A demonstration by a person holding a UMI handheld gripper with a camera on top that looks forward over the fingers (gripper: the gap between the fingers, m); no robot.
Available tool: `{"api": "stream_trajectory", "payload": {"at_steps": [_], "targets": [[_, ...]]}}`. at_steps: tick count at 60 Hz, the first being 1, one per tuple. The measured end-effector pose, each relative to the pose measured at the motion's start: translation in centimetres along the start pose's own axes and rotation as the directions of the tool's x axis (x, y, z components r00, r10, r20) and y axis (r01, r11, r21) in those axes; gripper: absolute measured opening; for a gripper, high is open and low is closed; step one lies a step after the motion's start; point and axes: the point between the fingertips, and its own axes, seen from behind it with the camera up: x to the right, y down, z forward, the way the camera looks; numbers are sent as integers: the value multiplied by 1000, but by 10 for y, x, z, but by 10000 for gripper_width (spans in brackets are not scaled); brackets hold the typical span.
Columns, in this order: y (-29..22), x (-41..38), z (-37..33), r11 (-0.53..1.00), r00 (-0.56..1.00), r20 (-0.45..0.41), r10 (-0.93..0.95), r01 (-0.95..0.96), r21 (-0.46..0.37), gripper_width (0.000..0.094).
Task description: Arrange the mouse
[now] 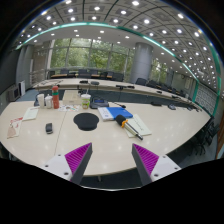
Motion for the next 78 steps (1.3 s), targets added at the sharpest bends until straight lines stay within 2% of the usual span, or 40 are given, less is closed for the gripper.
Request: {"api": "stream_trajectory", "payload": {"at_steps": [22,41,60,78], "targets": [[31,-51,19,999,999,14,-32,33,-29,847],[78,-214,58,994,979,190,-71,84,-65,850],[57,-367,164,989,925,358,-129,146,-21,852],[33,-442,284,981,898,406,-171,193,-15,843]]}}
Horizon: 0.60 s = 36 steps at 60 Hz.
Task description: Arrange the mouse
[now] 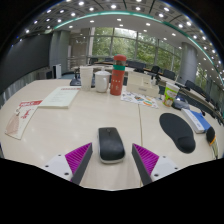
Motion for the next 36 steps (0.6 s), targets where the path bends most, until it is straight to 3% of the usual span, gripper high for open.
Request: {"api": "stream_trajectory", "payload": {"at_steps": [7,16,27,36], "targets": [[-8,-3,25,1000,1000,18,-20,20,-6,787],[-16,-4,39,1000,999,32,8,-7,-18,512],[-17,-3,42,998,998,45,49,-48,-36,395],[-20,3,44,995,995,34,94,-93,-43,355]]}}
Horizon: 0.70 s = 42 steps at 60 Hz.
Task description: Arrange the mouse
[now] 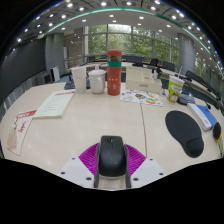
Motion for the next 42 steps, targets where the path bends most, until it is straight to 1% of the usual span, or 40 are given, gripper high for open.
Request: {"api": "stream_trajectory", "payload": {"at_steps": [5,10,14,19,25,29,32,42], "targets": [[-12,6,-5,999,999,-6,43,-43,18,355],[-46,20,-21,994,997,-6,78,-77,82,355],[-84,38,-35,984,994,-17,110,-107,140,356],[-132,79,-51,965,988,-47,147,-133,224,355],[-170,142,-56,948,978,-104,180,-144,284,354],[-172,186,-48,948,971,-151,183,-134,289,353],[-168,212,-32,957,968,-187,164,-111,268,353],[-108,279,16,983,957,-254,142,-107,150,352]]}}
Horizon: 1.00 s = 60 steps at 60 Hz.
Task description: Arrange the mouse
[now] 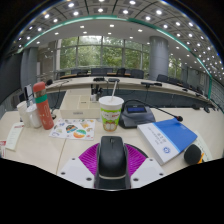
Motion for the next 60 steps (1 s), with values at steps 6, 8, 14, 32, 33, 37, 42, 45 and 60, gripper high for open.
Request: {"api": "stream_trajectory", "payload": {"at_steps": [6,8,14,32,33,37,42,45,60], "targets": [[34,15,25,998,1000,7,6,-6,-63,353],[43,17,31,997,1000,14,11,-10,-81,353],[64,21,43,992,999,26,43,-40,-117,363],[46,32,17,996,999,25,23,-21,-92,845],[44,32,12,996,1000,22,22,-20,-91,845],[35,35,-13,996,1000,18,23,-22,-84,858],[29,39,-58,995,999,-4,34,-35,-92,858],[29,36,-89,994,999,-6,33,-33,-101,855],[50,15,-261,996,1000,-14,6,-8,-84,859]]}}
